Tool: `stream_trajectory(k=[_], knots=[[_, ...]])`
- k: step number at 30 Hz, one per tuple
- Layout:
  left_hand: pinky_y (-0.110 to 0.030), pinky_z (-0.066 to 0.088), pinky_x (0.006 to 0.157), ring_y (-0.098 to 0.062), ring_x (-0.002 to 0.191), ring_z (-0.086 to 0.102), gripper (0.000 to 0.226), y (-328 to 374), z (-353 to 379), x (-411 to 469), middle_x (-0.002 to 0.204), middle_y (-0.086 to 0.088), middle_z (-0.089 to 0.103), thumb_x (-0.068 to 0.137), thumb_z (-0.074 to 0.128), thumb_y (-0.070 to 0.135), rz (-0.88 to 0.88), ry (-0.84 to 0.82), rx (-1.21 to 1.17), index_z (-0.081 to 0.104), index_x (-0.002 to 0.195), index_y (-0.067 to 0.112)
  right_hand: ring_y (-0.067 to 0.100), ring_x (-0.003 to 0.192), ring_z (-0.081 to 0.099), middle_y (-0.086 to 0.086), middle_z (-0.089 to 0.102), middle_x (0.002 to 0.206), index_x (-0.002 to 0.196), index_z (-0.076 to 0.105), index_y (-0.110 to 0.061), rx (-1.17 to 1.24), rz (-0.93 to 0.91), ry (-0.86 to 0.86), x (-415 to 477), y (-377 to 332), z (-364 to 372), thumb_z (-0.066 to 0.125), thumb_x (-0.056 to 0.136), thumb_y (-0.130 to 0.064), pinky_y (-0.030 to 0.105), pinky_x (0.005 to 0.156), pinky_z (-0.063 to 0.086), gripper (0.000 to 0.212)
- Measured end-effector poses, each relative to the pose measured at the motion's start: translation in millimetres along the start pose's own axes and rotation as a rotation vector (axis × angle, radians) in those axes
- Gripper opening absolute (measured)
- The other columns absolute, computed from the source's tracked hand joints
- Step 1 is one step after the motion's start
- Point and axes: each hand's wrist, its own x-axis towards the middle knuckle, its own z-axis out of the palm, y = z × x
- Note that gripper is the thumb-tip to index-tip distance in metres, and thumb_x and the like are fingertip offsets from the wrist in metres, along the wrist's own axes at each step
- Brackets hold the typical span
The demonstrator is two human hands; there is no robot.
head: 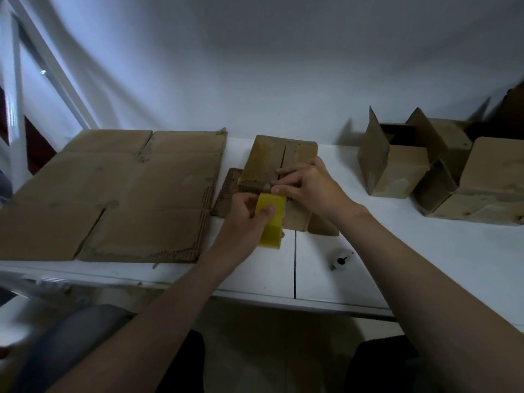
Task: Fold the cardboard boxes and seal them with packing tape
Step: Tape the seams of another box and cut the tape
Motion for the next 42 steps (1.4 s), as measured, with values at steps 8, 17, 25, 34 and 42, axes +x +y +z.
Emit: stream_trajectory(k=[8,17,25,34,42], knots=[[-0.019,0.052,0.046,-0.009,0.062,0.073,0.032,16,-7,3,0.083,-0.003,0.076,0.103,0.056,0.029,-0.232,-0.151,-0.136,0.043,0.129,0.016,0.015,0.125,0.037,-0.019,0.06,0.139,0.114,0.075,-0.04,-0.199,-0.038,0.044,-2,2,6,0.057,0.096,-0.053,0.033,0.082,0.041,0.028],[-0.043,0.06,0.081,-0.027,0.085,0.077,0.03,1,-6,3,0.094,-0.005,0.079,0.102,0.054,0.037,-0.342,-0.273,-0.101,0.051,0.126,0.02,0.021,0.123,0.048,-0.011,0.068,0.123,0.108,0.07,-0.03,-0.378,-0.143,0.138,-7,1,15,0.049,0.099,-0.055,0.043,0.083,0.053,0.034],[-0.043,0.059,0.087,-0.018,0.09,0.076,0.021,-1,-3,14,0.095,-0.004,0.079,0.103,0.054,0.03,-0.27,-0.191,-0.144,0.059,0.12,0.02,0.031,0.13,0.047,-0.006,0.067,0.128,0.11,0.068,-0.027,-0.41,-0.198,0.158,0,16,24,0.069,0.083,-0.055,0.056,0.1,0.044,0.038],[-0.04,0.059,0.082,-0.024,0.093,0.076,0.03,1,-12,19,0.098,-0.013,0.078,0.102,0.056,0.028,-0.421,-0.344,-0.072,0.053,0.126,0.009,0.028,0.134,0.044,-0.008,0.069,0.126,0.108,0.07,-0.028,-0.303,-0.143,0.17,0,15,21,0.075,0.082,-0.051,0.051,0.102,0.043,0.036],[-0.04,0.06,0.079,-0.018,0.083,0.075,0.026,-5,-15,25,0.09,-0.002,0.078,0.098,0.064,0.029,-0.389,-0.256,-0.105,0.06,0.121,0.017,0.029,0.132,0.046,-0.005,0.066,0.129,0.119,0.062,-0.026,-0.471,-0.142,0.192,-4,12,32,0.075,0.079,-0.049,0.059,0.107,0.039,0.047]])
